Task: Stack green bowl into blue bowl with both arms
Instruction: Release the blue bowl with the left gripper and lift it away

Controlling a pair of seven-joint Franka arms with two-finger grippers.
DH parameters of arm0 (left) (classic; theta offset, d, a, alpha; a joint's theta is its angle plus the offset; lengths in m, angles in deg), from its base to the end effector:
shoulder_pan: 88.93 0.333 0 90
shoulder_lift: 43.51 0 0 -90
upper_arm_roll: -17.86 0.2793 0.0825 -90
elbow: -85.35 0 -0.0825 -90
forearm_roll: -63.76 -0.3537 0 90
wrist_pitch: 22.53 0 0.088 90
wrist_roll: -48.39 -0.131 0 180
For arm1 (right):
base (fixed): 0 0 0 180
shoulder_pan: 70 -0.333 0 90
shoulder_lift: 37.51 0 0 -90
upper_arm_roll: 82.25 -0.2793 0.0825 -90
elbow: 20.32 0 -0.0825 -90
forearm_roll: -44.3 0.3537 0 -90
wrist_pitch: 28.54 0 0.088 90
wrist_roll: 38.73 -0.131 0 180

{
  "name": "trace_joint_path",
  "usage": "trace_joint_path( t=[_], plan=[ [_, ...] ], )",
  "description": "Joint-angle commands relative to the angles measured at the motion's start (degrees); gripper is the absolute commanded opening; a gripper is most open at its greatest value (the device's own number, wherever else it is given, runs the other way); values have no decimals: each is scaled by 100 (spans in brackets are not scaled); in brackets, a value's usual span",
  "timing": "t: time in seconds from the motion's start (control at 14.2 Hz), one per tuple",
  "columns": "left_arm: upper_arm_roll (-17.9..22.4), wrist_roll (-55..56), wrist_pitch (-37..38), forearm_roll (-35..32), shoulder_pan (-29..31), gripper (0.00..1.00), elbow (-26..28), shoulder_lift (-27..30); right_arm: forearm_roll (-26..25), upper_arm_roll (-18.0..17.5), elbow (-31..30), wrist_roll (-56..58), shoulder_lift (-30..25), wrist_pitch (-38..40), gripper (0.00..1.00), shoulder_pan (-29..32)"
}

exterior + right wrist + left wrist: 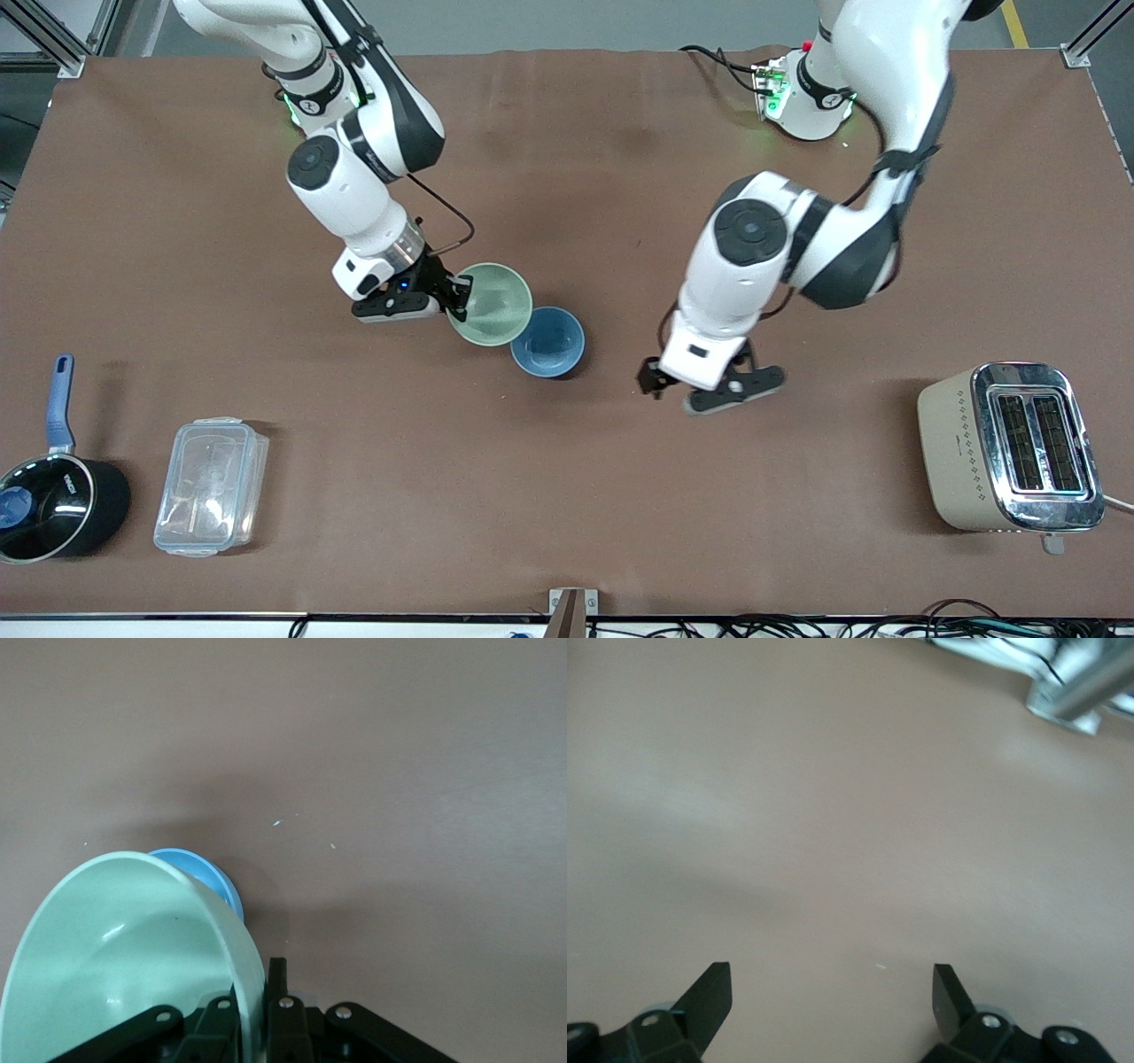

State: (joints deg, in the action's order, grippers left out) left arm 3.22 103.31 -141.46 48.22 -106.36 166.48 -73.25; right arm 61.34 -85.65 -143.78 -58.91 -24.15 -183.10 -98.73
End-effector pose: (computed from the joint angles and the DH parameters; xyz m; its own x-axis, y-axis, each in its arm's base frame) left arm 0.5967 -0.3184 0.3775 0.9271 0.3212 0.1932 0.3174 -0.9469 0.0509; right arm 0.4865 0.2972 0.2857 0.9804 -0.0716 0.1837 -0.0145 -0.9553 -0.2952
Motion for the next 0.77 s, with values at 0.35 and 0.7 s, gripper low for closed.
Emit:
trace_joint_path(
  t=[0.35, 0.7],
  plan=[
    [-74, -1700, 1230, -54, 1214, 100, 140, 1312, -60, -12, 217, -786, 886, -1269, 2, -519],
    [-22, -3387, 1882, 726, 1892, 100, 149, 1980, 124, -12, 419, -856, 1159, -1684, 2, -651]
  ],
)
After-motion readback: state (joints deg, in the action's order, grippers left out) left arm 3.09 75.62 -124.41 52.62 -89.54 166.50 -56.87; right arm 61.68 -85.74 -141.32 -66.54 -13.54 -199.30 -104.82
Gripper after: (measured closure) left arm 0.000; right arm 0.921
